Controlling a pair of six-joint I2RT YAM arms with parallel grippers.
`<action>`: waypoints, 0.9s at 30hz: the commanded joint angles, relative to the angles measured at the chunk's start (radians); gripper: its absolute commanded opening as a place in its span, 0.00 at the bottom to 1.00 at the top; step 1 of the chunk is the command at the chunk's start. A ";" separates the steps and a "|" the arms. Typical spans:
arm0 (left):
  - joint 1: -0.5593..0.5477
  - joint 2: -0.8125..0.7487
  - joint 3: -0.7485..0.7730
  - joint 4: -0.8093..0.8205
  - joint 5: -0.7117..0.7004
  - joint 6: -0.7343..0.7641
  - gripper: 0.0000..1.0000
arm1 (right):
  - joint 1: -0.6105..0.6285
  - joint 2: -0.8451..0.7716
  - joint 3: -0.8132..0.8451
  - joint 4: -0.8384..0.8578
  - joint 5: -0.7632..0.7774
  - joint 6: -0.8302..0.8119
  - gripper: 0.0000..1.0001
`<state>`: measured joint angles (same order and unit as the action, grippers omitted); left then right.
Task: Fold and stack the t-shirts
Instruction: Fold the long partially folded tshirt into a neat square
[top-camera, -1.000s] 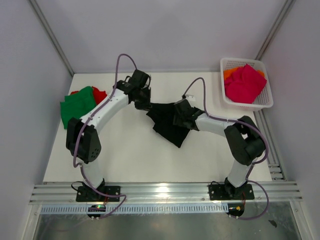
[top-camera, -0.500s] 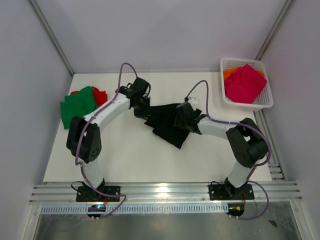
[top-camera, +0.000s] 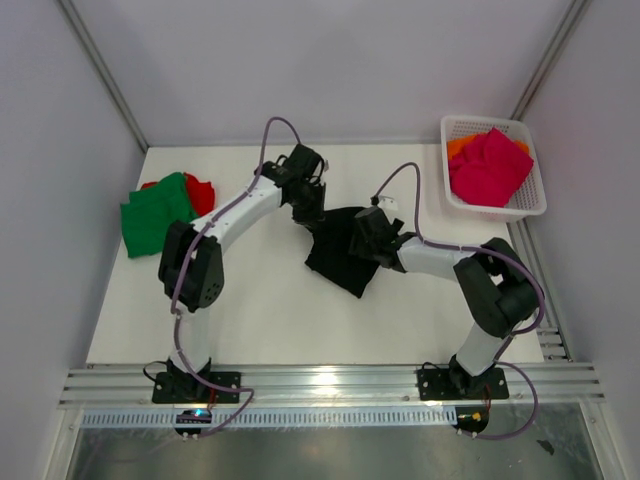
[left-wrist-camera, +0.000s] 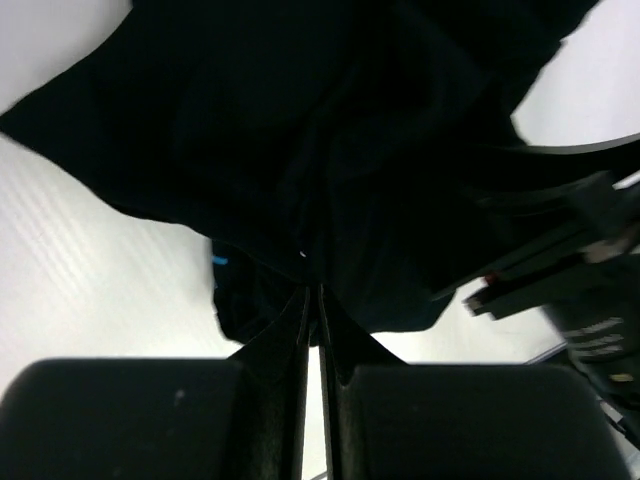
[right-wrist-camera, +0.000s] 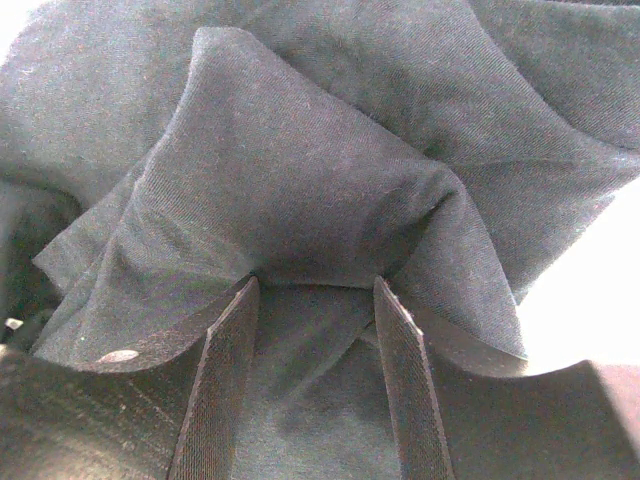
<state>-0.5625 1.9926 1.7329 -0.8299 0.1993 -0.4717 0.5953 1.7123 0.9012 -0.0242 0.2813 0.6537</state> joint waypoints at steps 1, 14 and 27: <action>-0.031 0.024 0.109 0.006 0.045 -0.027 0.06 | 0.000 0.006 -0.038 -0.097 -0.014 0.015 0.54; -0.092 0.120 0.122 0.037 0.077 -0.090 0.06 | 0.000 0.044 0.001 -0.085 -0.042 0.040 0.54; -0.128 0.181 0.089 0.081 0.129 -0.127 0.06 | 0.001 0.102 0.102 -0.077 -0.086 0.060 0.54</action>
<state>-0.6636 2.1544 1.8233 -0.7959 0.2718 -0.5732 0.5922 1.7687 0.9897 -0.0864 0.2470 0.6762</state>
